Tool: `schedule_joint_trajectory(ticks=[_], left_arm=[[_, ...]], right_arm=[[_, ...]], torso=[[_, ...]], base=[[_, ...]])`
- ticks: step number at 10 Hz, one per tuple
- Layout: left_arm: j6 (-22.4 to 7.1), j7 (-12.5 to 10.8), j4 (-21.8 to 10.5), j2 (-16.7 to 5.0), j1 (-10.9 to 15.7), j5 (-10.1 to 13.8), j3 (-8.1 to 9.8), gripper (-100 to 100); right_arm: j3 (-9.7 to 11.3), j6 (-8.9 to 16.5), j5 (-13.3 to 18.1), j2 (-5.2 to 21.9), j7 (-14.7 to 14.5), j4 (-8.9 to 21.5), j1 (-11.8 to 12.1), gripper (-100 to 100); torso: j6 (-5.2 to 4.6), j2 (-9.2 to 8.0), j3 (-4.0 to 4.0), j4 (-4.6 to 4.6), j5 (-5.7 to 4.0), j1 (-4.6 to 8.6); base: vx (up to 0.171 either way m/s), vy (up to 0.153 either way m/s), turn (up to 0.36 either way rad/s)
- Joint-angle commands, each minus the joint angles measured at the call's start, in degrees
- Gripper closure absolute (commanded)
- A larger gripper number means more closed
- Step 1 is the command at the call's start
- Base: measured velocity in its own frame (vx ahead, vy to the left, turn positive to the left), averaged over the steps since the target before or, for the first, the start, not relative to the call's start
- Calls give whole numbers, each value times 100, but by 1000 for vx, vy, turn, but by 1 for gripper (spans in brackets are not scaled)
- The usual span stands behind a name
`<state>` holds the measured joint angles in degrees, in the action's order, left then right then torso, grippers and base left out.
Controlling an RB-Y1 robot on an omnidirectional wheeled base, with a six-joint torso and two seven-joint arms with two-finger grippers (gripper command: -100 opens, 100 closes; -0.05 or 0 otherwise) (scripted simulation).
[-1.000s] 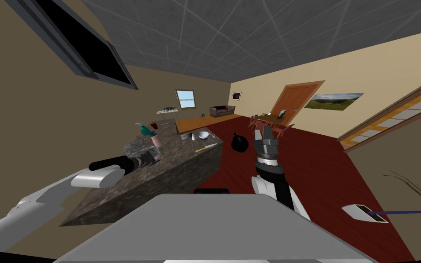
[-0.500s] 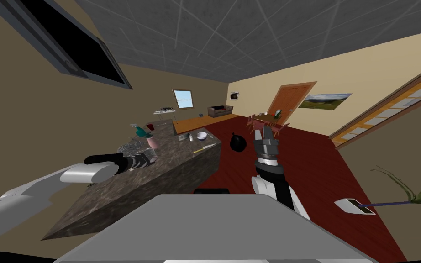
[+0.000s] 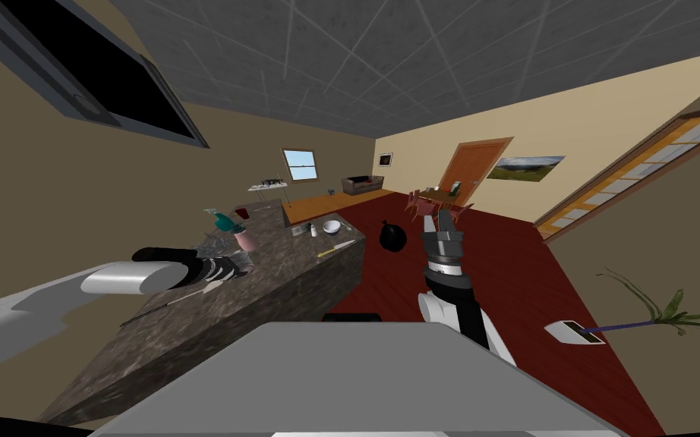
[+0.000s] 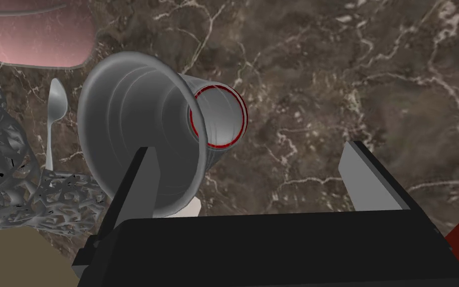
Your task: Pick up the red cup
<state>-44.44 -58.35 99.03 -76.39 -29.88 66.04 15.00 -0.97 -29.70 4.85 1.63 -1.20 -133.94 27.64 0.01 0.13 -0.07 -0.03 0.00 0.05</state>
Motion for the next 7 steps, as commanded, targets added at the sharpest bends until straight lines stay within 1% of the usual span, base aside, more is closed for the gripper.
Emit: schedule_joint_trajectory(ticks=[1, 2, 3, 4, 5, 6, 7], left_arm=[[-184, -119, -57, -102, 4, 74, 14, -100], [-397, -299, -165, -277, -13, 207, 46, -100], [-415, -299, -165, -277, -13, 207, 46, -100], [-633, -468, -267, -437, -32, 328, 72, -100], [-783, -623, -362, -578, -56, 437, 91, -100], [-838, -623, -362, -578, -56, 437, 91, -100], [-1026, -765, -449, -701, -84, 534, 102, -100]], right_arm=[[0, 0, 0, 0, 0, 0, 0, 0], [0, 0, 0, 0, 0, 0, 0, 0], [0, 0, 0, 0, 0, 0, 0, 0], [0, 0, 0, 0, 0, 0, 0, 0], [0, 0, 0, 0, 0, 0, 0, 0], [0, 0, 0, 0, 0, 0, 0, 0], [0, 0, 0, 0, 0, 0, 1, 0]], torso=[[0, 0, 0, 0, 0, 0], [2, -3, 2, 0, 1, -2], [0, 0, 0, 0, 1, -4], [2, -2, 1, 0, 2, -4], [0, -1, 1, 0, 1, -2], [-1, 6, -4, -1, 1, -4], [3, 4, -3, -1, 2, -5]], base=[[24, -5, -39], [34, 0, -77], [30, 3, -45], [30, -4, -78], [53, 1, -130], [44, 7, -32], [37, 5, -38]])
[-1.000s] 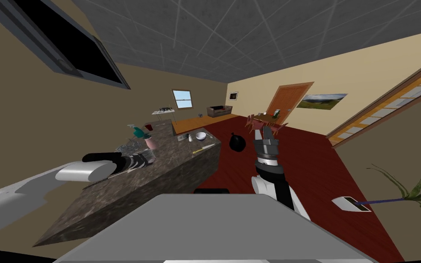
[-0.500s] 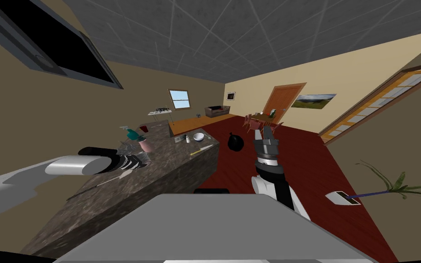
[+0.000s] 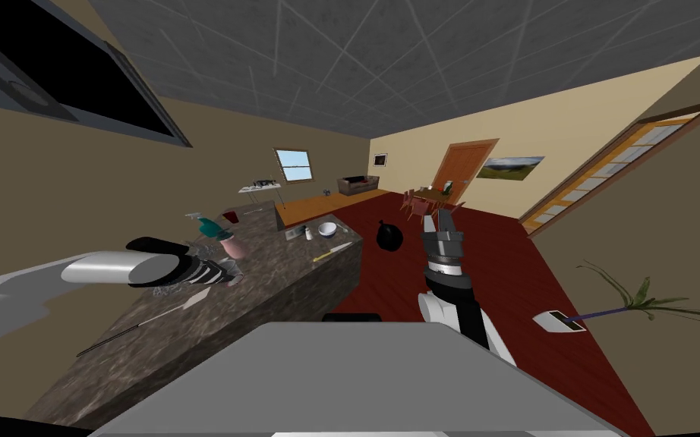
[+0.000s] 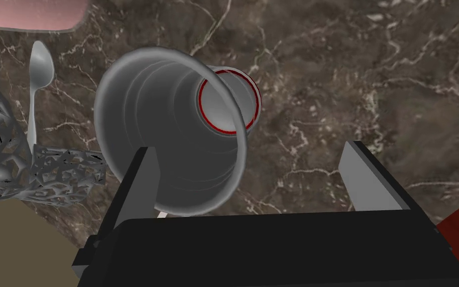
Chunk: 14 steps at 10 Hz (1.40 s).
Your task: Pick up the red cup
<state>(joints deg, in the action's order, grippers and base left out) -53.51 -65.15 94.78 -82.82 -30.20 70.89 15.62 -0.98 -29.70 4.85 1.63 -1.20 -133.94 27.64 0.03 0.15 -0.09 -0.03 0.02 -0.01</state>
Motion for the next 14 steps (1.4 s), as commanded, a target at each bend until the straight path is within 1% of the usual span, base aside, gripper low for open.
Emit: schedule_joint_trajectory(ticks=[1, 2, 4, 5, 6, 7, 8, 9, 10, 11, 12, 13, 14], left_arm=[[-286, -213, -102, -158, -83, 133, 44, -100], [-425, -324, -170, -234, -116, 205, 40, -100], [-669, -489, -270, -312, -182, 311, 13, -100], [-738, -539, -301, -318, -211, 343, -8, -100], [-670, -510, -249, -296, -219, 298, 16, -100], [-689, -534, -249, -297, -220, 298, 9, 0], [-440, -526, -261, -465, -349, 459, -103, -100], [-290, -520, -273, -633, -478, 619, -217, -100], [-193, -520, -273, -633, -478, 619, -217, -100], [11, -514, -285, -801, -607, 779, -331, -100], [55, -514, -285, -801, -607, 779, -331, -100], [280, -508, -297, -970, -736, 939, -444, -100], [302, -508, -297, -970, -736, 939, -444, -100]], right_arm=[[0, 0, 0, 0, 0, 0, 0, 0], [0, 0, 0, 0, 0, 0, 0, 0], [0, 0, 0, 0, 0, 0, 0, 0], [0, 0, 0, 0, 0, 0, 0, 0], [0, 0, 0, 0, 0, 0, 0, 0], [0, 0, 0, 0, 0, 0, 0, 0], [0, 0, 0, 0, 0, 0, 0, 0], [0, 0, 0, 0, 0, 0, 0, 0], [0, 0, 0, 0, 0, 0, 0, 0], [0, 0, 0, 0, 0, 0, 0, 0], [0, 0, 0, 0, 0, 0, 0, 0], [0, 0, 0, 0, 0, 0, 0, 0], [0, 0, 0, 0, 0, 0, 0, 0]], torso=[[0, 0, 0, 0, 0, 0], [-1, 2, -1, 0, 0, 1], [1, 5, -3, -1, 1, -4], [1, 6, -4, -1, 2, -7], [2, -6, 2, 1, 2, -2], [2, -14, 8, 3, 1, 2], [3, -16, 10, 4, 0, 3], [4, -15, 9, 4, -1, 6], [4, -13, 8, 3, -2, 10], [3, -14, 8, 3, -2, 9], [3, -15, 8, 3, -1, 7], [2, -16, 9, 4, -1, 6], [3, -15, 9, 4, -1, 7]], base=[[45, 2, -120], [49, 1, -104], [58, 23, -66], [18, 8, -28], [0, 0, 0], [0, 0, 0], [8, -9, 28], [18, -22, 64], [12, -14, 41], [7, -8, 25], [5, -5, 16], [8, -9, 27], [10, -11, 34]])
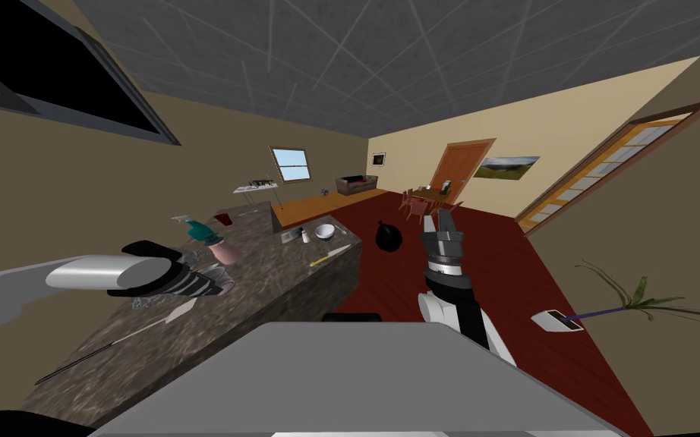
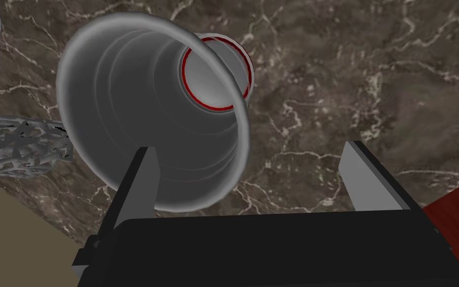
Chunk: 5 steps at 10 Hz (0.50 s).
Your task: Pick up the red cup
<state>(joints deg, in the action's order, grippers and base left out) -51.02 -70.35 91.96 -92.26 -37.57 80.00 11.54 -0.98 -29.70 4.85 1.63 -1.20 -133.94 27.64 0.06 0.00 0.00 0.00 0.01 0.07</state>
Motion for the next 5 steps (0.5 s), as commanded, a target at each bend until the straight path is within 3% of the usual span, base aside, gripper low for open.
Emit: schedule_joint_trajectory(ticks=[1, 4, 5], left_arm=[[286, 17, -27, -194, -128, 189, -150, -100], [741, 28, -52, -530, -386, 509, -377, -100], [795, 28, -52, -530, -386, 509, -377, -100]], right_arm=[[0, 0, 0, 0, 0, 0, 0, 0], [0, 0, 0, 0, 0, 0, 0, 0], [0, 0, 0, 0, 0, 0, 0, 0]], torso=[[0, 0, 0, 0, 0, 0], [0, 1, -1, 0, 0, 1], [1, 1, -1, -1, 0, 1]], base=[[12, -14, 41], [12, -15, 44], [6, -7, 20]])
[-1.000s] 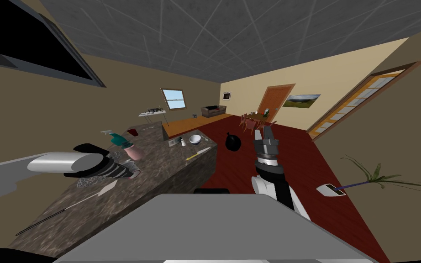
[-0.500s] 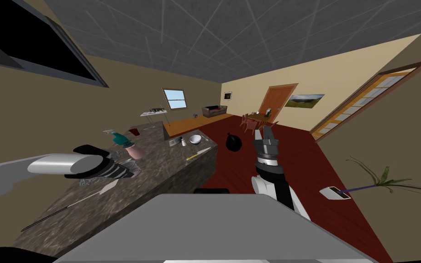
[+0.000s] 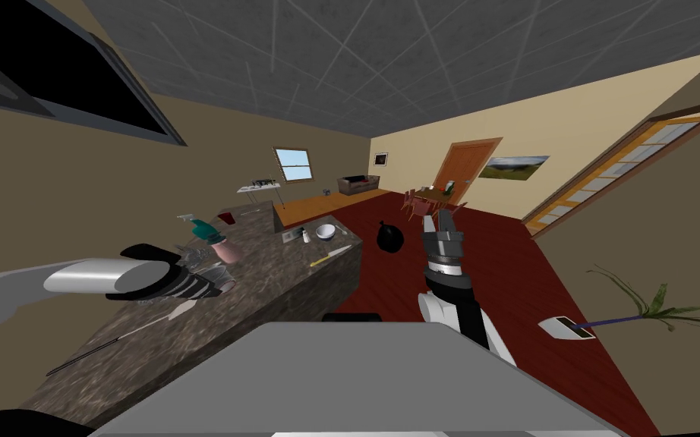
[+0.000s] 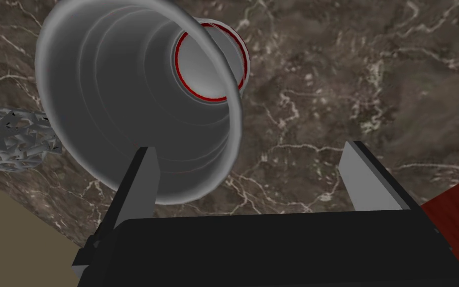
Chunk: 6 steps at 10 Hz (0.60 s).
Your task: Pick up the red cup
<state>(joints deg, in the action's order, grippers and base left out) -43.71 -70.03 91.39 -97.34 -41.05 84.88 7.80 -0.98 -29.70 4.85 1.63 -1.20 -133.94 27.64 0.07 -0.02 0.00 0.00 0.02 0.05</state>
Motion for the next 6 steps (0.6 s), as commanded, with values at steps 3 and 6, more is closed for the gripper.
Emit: schedule_joint_trajectory(ticks=[3, 6], left_arm=[[549, 9, -19, -359, -295, 342, -230, -100], [558, 9, -19, -359, -295, 342, -230, -100]], right_arm=[[0, 0, 0, 0, 0, 0, 0, 0], [0, 0, 0, 0, 0, 0, 0, 0]], torso=[[5, -5, 2, -1, 5, -7], [14, -11, 4, -3, 12, -13]], base=[[7, -8, 23], [5, -5, 16]])
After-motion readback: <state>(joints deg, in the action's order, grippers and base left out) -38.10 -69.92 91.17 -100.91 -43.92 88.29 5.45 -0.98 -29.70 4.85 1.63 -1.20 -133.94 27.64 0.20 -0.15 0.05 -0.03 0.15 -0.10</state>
